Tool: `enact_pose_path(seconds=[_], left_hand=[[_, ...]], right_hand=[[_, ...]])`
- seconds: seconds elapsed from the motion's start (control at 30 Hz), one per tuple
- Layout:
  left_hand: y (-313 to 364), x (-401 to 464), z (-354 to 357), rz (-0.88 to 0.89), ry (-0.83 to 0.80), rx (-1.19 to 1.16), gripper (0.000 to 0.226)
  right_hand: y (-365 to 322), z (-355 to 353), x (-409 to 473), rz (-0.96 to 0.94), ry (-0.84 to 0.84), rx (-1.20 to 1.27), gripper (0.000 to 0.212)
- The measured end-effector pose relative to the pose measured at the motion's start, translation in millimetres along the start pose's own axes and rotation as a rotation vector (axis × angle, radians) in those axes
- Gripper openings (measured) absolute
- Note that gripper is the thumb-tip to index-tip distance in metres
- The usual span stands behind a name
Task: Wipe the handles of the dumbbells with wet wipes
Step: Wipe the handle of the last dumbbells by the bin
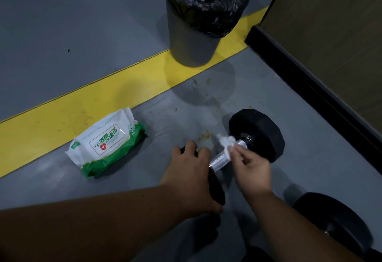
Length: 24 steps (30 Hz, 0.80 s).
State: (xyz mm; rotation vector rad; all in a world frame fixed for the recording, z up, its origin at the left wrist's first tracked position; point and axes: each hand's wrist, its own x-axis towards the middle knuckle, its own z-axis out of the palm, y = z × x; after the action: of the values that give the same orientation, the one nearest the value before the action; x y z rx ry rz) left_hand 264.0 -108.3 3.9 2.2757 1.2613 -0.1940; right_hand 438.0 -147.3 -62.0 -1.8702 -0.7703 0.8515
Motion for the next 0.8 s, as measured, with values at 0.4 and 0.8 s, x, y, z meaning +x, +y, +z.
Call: enact_pose_path(seconds=[0.4, 0.8], left_hand=[[-3, 0, 2, 0.025, 0.018, 0.004, 0.093], [0, -2, -3, 0.052, 0.009, 0.047, 0.094]], right_hand=[[-8, -10, 10, 0.011, -0.032, -0.076, 0.021], [-7, -4, 12, 0.085, 0.062, -0.026, 0.021]])
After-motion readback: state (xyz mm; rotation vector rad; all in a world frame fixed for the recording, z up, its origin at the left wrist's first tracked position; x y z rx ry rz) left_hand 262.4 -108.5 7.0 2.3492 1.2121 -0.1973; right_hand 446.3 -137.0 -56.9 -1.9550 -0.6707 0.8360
